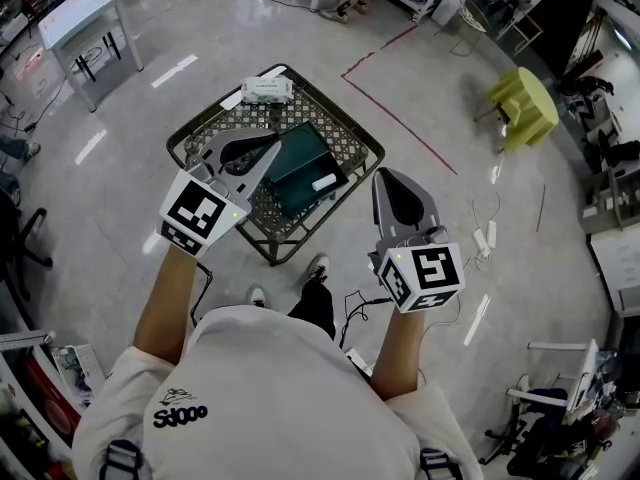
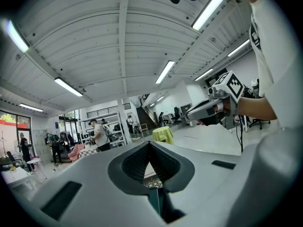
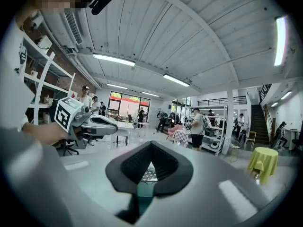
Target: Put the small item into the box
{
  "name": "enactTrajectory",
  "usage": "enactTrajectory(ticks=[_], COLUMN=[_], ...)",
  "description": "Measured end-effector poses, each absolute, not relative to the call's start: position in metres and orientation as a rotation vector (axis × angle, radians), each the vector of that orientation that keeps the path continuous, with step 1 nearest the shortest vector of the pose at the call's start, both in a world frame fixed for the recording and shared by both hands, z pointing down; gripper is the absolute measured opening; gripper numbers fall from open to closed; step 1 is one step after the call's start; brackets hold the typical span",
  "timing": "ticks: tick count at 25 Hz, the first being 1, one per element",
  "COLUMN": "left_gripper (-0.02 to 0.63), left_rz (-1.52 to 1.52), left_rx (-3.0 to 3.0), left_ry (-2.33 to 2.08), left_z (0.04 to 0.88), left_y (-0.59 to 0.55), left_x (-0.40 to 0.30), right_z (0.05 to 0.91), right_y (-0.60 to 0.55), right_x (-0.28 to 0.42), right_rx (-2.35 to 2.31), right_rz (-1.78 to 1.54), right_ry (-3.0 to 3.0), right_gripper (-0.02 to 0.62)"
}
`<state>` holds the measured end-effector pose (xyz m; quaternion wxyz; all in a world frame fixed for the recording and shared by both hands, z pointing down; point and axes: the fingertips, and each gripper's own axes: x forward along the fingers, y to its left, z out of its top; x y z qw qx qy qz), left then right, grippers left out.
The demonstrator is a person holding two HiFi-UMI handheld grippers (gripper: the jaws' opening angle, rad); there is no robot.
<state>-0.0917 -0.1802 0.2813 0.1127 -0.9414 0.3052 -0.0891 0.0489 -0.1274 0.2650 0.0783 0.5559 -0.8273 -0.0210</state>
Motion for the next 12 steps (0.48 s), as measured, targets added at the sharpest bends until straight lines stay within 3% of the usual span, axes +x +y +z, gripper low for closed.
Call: enactTrajectory(ticks=[12], left_gripper=[0.006], left_rz=[-0.278], left_rx=[-2.764], left_ry=[0.893], left_z=[0.2868], left_y=[-0.1812], left_x=[-0.0917], right_z=[0.2729], right_y=[-0.1307], right_x=[0.0504], right_rx=[1.671], right_rz=[-0.032], right_ry=[-2.473], right_gripper=[0.011])
